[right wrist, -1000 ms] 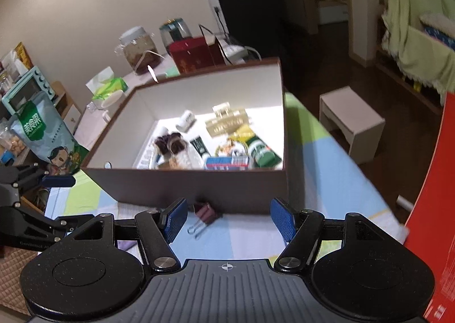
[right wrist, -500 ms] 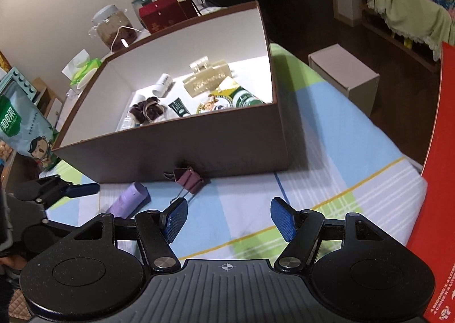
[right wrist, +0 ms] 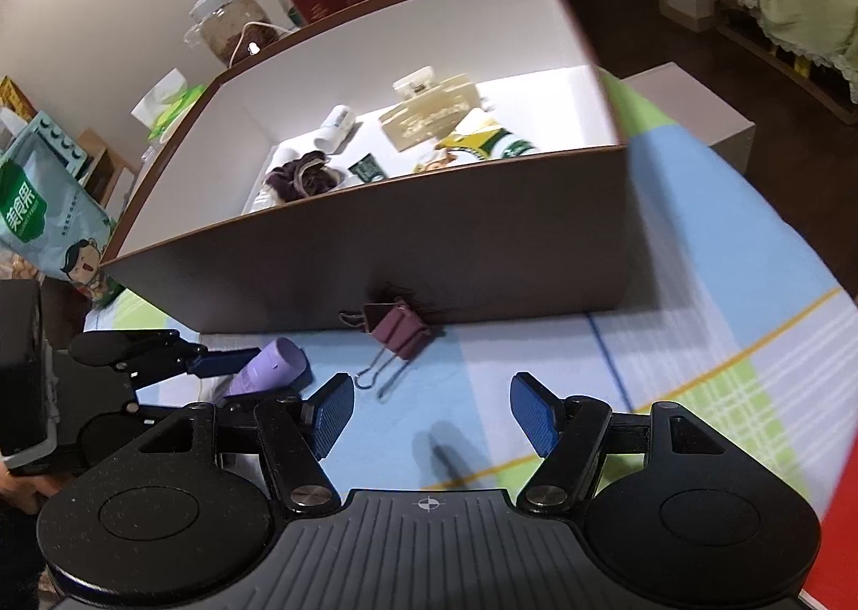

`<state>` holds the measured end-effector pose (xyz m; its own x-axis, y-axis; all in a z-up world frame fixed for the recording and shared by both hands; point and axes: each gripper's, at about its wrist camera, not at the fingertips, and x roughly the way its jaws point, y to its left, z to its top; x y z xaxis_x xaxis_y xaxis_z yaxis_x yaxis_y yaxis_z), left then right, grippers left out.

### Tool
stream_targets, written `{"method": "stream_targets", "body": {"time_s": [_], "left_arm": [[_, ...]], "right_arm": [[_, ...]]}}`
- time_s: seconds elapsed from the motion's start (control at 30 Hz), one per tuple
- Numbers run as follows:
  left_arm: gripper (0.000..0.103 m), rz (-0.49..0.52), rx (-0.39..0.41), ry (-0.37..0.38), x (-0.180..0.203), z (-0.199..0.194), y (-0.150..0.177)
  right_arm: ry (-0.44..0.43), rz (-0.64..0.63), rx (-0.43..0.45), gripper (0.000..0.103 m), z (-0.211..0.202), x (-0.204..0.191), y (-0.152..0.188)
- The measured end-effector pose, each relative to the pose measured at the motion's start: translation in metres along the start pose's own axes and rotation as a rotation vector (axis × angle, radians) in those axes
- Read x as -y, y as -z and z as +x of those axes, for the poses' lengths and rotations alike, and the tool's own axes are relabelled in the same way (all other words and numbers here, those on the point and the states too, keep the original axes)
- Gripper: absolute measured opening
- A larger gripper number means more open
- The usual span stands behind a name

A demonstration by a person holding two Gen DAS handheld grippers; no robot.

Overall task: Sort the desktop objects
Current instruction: 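Grasp the lavender lotion tube with the left gripper while the right gripper grasps the pink binder clip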

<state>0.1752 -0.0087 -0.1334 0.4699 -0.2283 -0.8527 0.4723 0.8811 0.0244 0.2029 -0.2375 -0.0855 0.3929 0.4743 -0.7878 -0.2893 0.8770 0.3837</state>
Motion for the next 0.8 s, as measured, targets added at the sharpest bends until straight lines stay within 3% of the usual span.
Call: {"method": "stream_targets", "body": {"time_s": [0.17,0.37,0.47,0.53,0.6,0.8], "left_arm": [[0.031,-0.024,-0.011,-0.005,0.0,-0.01,0.012],[0.031,-0.088,-0.011,-0.013,-0.007,-0.024,0.032],[0.031,-0.11,-0.011,-0.018,-0.009,-0.027,0.035],[0.031,-0.114,-0.011,-0.021,-0.009,-0.028,0.035],[0.031,-0.112,-0.016,-0.026,-0.008,-0.027,0.034],[0.031,-0.092,-0.031,-0.023,-0.009,-0.025,0.027]], "right_arm": [[-0.012,-0.048,-0.005,0.068,0.023,-0.018,-0.004],[0.046,-0.11,0.0,0.067,0.052,-0.033,-0.005],[0.06,-0.133,-0.02,0.033,0.061,-0.031,-0.002],[0.065,-0.14,-0.02,0.026,0.063,-0.028,0.0],[0.078,-0.163,-0.027,0.009,0.06,-0.024,0.003],[0.049,-0.147,-0.048,0.003,0.047,-0.006,0.008]]}}
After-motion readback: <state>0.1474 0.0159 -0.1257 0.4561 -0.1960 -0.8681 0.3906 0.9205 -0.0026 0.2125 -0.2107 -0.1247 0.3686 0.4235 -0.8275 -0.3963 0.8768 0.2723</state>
